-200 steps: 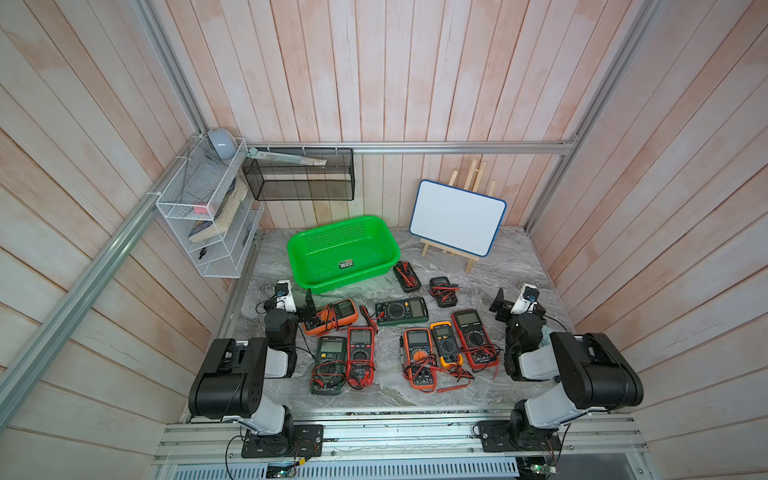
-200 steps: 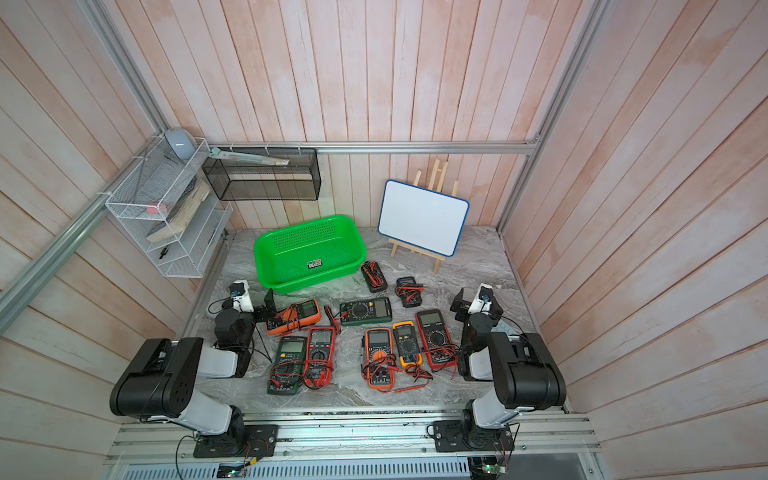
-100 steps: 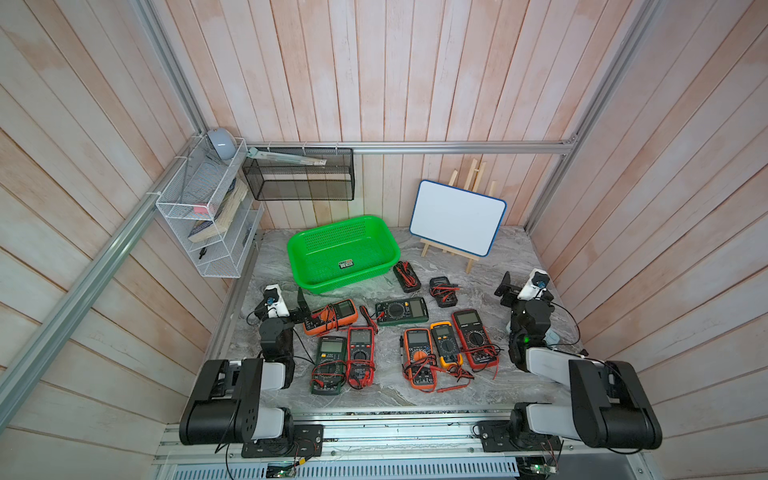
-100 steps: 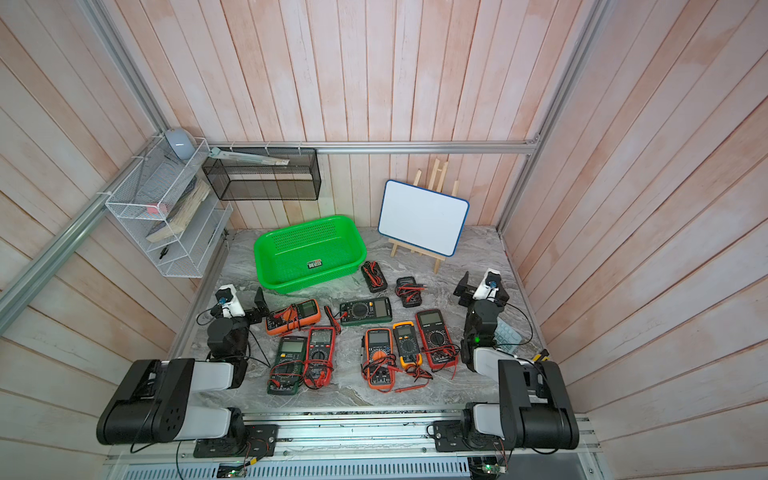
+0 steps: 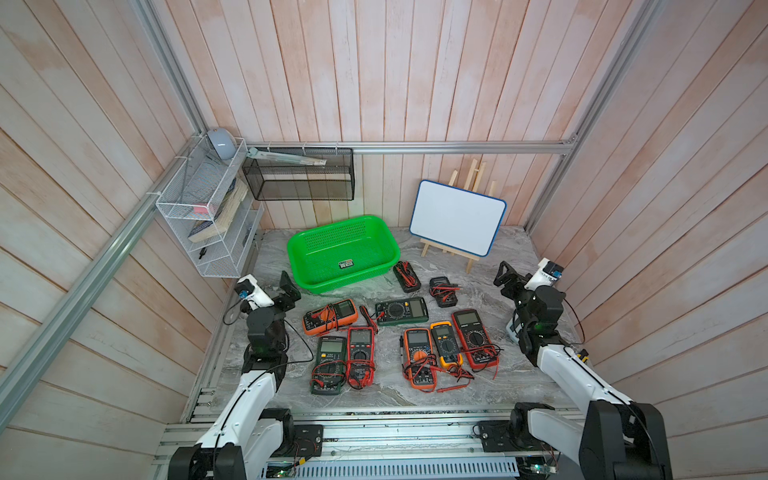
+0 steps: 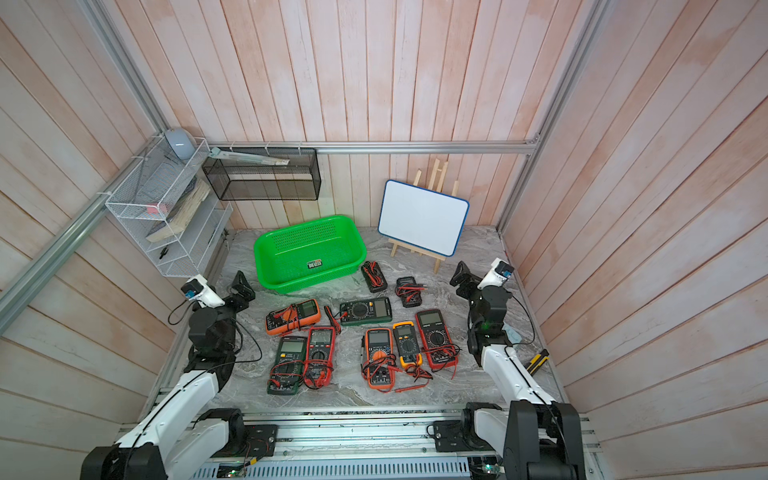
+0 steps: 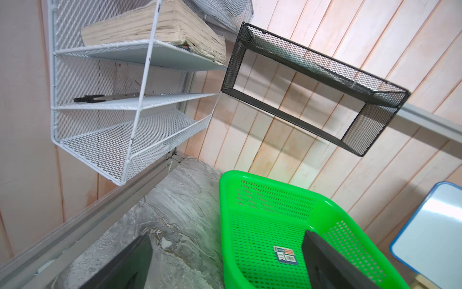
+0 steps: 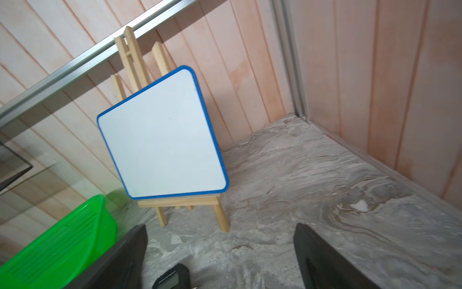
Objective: Put the multimeter into the basket
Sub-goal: Pick up the multimeter from the center of the board.
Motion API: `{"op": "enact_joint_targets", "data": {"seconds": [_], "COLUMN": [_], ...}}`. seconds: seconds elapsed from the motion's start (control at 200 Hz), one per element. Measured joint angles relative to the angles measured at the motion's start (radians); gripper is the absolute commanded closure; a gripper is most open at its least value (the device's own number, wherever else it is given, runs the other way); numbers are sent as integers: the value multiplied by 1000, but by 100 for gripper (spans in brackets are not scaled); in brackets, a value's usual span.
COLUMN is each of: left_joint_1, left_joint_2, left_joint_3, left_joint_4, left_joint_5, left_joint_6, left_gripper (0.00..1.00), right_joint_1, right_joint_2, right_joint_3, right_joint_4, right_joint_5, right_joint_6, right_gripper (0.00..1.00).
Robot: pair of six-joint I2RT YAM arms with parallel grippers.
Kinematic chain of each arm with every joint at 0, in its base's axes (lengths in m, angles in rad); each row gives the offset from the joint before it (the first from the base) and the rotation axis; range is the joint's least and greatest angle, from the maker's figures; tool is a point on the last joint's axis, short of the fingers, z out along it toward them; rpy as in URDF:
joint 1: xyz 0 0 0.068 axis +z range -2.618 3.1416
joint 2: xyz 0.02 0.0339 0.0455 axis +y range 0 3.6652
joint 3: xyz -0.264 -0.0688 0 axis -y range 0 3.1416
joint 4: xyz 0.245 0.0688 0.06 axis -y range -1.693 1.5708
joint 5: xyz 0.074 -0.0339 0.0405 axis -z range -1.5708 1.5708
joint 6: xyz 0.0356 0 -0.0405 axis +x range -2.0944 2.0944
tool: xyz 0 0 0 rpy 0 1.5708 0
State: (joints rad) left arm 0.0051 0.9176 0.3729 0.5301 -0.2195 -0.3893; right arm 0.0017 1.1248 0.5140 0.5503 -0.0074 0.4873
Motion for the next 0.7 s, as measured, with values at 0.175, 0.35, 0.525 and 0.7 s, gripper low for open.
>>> {"op": "enact_joint_targets", "data": {"seconds": [0.175,0.35,0.525,0.7], "left_joint_1": [-27,-113,-129,-129], "left_joint_2": [-9,47,131,190], "left_joint_3": [87,165,301,414], "left_joint_4": [-227,-422,-603,-727], "left_joint_5": [113,192,248,239], "left_joint_6": [-107,-151,-160,-136], "left_gripper": [0,0,0,0], "right_joint_1": [220,483,675,815], "right_joint_2": [73,182,346,498], "right_joint_3": [194,348,508,643], "right_joint_4": [-242,-425,-572,-665], "right_joint_5": [-59,-71,-72,-67], "right_joint_6": [-16,-20,-2,21], "right_gripper": [5,5,5,4]}}
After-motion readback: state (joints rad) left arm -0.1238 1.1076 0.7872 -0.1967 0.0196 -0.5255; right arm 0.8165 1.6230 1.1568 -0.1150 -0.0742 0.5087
